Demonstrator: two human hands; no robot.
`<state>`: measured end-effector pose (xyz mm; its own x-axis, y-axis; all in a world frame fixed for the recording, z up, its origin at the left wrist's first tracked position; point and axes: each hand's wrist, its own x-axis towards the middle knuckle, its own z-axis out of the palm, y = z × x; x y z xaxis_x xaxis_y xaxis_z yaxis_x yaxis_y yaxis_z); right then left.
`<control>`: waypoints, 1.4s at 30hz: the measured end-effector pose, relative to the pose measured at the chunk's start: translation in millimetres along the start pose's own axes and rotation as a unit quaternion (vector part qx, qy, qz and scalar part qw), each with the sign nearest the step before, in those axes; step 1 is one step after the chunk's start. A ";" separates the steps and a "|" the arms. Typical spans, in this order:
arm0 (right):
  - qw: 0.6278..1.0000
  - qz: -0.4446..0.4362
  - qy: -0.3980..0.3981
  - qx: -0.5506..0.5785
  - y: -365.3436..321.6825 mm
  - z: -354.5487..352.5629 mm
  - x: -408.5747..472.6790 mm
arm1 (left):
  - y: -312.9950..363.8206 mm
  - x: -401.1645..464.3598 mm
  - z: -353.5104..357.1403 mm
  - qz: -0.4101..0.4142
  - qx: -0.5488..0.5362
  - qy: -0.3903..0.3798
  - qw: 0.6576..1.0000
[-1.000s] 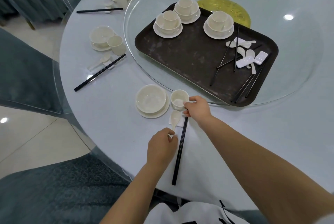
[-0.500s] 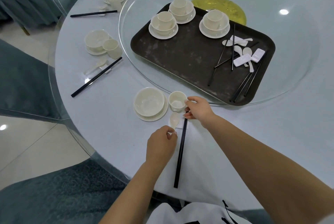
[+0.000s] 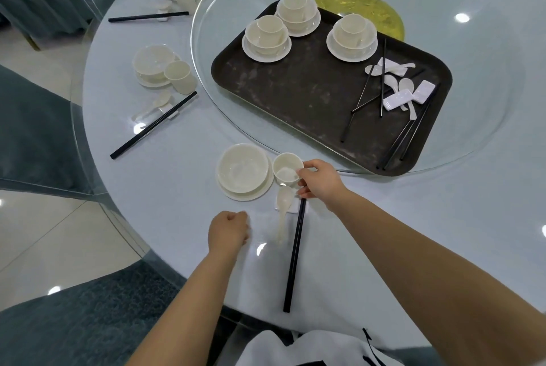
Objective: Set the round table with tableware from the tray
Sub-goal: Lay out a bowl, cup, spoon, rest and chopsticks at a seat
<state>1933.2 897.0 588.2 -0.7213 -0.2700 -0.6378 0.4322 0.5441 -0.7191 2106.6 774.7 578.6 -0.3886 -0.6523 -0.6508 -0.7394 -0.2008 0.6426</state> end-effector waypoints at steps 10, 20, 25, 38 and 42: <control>1.000 -0.011 0.003 -0.024 -5.6 4.0 3.3 | 15.8 47.2 3.9 -0.056 -0.150 0.015 0.987; 1.000 -0.011 0.003 -0.017 -6.7 8.3 4.7 | 7.2 62.2 -0.8 -0.097 -0.193 0.018 0.976; 1.000 -0.017 0.004 -0.011 -6.5 10.8 3.8 | 3.4 57.9 -5.8 -0.090 -0.207 0.033 0.974; 0.997 -0.029 0.063 0.029 8.8 0.4 -6.1 | -5.3 40.6 -3.8 -0.100 -0.200 0.058 0.973; 0.990 -0.050 0.131 -0.015 35.4 -3.4 -16.0 | -9.9 26.5 5.1 -0.067 -0.152 0.036 0.985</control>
<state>1958.2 923.4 573.9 -0.8771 -0.1107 -0.4673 0.3380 0.5489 -0.7645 2100.8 763.1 552.9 -0.2500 -0.6529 -0.7150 -0.5778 -0.4920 0.6512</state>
